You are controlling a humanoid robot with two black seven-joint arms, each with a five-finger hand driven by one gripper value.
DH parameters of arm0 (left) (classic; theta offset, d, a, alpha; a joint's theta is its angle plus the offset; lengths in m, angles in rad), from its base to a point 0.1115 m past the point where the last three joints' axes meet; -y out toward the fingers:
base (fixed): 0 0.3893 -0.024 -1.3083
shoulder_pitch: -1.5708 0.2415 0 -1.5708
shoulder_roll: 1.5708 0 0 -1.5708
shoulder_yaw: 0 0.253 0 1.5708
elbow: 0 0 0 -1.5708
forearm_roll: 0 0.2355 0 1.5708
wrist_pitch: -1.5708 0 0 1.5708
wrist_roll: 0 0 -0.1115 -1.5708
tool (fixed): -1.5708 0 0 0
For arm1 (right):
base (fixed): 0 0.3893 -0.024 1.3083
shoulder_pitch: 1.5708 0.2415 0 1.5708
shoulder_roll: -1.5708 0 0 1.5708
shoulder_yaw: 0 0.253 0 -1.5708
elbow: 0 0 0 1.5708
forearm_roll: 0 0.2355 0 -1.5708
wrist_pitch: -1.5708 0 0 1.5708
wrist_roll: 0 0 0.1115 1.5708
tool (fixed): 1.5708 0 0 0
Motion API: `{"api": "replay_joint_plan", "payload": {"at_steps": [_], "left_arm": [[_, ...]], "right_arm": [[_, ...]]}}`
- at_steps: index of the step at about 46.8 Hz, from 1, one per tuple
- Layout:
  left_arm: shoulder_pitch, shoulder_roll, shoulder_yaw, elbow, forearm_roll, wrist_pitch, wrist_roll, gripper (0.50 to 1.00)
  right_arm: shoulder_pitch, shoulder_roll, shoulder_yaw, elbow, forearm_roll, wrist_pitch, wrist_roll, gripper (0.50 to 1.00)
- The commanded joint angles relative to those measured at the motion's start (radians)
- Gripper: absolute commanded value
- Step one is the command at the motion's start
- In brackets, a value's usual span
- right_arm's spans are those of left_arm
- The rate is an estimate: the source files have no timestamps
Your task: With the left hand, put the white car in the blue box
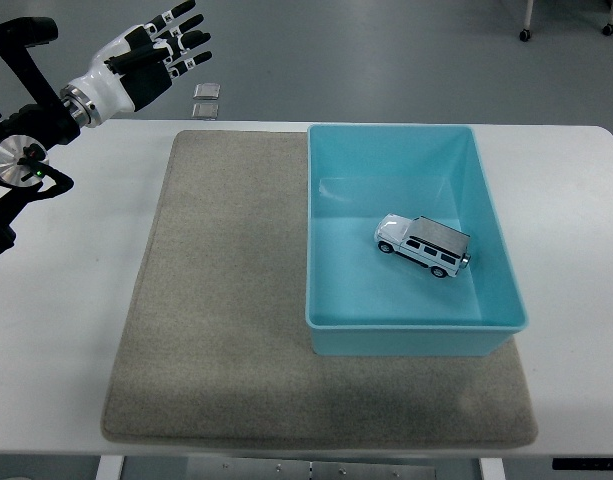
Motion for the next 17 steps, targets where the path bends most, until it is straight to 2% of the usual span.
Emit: {"api": "replay_joint_plan", "payload": {"at_steps": [1, 8, 17], "left_arm": [[0.008, 0.000, -0.007, 0.000, -0.031, 0.001, 0.010, 1.000], [0.012, -0.005, -0.009, 0.001, -0.067, 0.004, 0.057, 1.000], [0.015, -0.006, -0.010, 0.001, -0.075, 0.004, 0.059, 1.000]], "right_arm": [[0.000, 0.000, 0.000, 0.002, 0.000, 0.002, 0.000, 0.936], [-0.001, 0.000, 0.001, 0.002, 0.000, 0.002, 0.000, 0.936], [-0.001, 0.000, 0.003, 0.002, 0.001, 0.000, 0.005, 0.936]]}}
